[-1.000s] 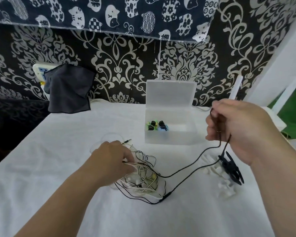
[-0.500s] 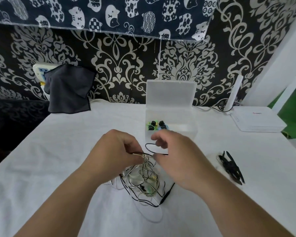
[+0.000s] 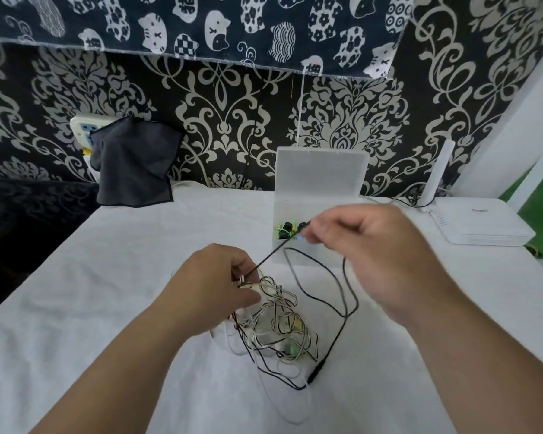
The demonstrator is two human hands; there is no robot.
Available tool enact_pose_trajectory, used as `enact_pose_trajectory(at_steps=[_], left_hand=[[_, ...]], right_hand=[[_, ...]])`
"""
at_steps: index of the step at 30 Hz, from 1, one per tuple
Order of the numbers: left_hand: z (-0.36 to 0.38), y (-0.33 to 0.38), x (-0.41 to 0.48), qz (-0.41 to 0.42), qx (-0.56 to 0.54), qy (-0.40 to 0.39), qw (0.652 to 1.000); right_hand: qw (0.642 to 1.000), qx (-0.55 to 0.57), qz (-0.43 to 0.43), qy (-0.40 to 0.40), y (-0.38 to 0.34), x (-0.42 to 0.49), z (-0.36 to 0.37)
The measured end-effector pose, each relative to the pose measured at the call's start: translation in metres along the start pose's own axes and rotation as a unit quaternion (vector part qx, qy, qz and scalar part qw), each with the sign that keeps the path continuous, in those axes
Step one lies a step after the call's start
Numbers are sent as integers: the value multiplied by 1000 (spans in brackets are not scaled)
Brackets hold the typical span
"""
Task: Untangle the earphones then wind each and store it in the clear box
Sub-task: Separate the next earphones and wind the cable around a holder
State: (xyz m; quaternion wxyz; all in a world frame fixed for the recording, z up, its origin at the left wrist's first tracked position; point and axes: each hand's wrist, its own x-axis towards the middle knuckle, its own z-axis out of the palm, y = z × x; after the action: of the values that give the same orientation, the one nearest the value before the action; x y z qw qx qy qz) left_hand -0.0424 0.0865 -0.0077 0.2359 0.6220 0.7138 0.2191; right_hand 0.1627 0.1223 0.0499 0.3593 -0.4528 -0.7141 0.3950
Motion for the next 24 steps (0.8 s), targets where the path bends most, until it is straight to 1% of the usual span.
enact_pose_trajectory(at_steps=[2, 4, 5, 7, 8, 11, 13, 14, 15, 16, 17, 19, 20, 21, 22, 24], left_hand=[[-1, -1, 1, 2, -19, 6, 1000], [0, -3, 1, 7, -23, 11, 1000], [0, -4, 2, 7, -24, 14, 1000], [0, -5, 3, 5, -32, 17, 999], [1, -5, 3, 3, -38, 16, 999], [1, -4, 3, -7, -45, 3, 999], [1, -3, 2, -2, -53, -3, 999], [1, -2, 2, 7, -62, -3, 998], [1, -1, 2, 15, -79, -3, 997], [0, 1, 1, 19, -101, -6, 995], [-1, 3, 1, 20, -117, -8, 993], [0, 2, 1, 18, -118, -3, 993], [0, 0, 1, 14, -103, 5, 995], [0, -3, 2, 8, -88, 12, 996], [0, -5, 2, 0, -79, 16, 997], [0, -7, 2, -20, -67, 8, 997]], right_hand=[[991, 131, 2, 27, -7, 1, -6], [958, 284, 28, 28, -13, 1, -12], [938, 343, 35, 32, -16, 2, -16], [909, 413, 26, 56, -20, 2, -24], [900, 429, 20, 69, -20, 2, -27], [888, 451, 14, 93, -20, 1, -31], [892, 446, 18, 71, -23, -1, -32], [906, 420, 30, 46, -25, -1, -32], [929, 367, 50, 21, -25, 0, -30], [952, 296, 75, -1, -24, -1, -28], [968, 229, 97, -13, -19, -1, -25], [983, 144, 109, 13, -10, 0, -20], [985, 132, 101, 36, -9, 0, -20], [983, 151, 85, 61, -9, 2, -21], [972, 207, 66, 86, -10, 4, -23], [925, 362, 32, 114, -16, 7, -31]])
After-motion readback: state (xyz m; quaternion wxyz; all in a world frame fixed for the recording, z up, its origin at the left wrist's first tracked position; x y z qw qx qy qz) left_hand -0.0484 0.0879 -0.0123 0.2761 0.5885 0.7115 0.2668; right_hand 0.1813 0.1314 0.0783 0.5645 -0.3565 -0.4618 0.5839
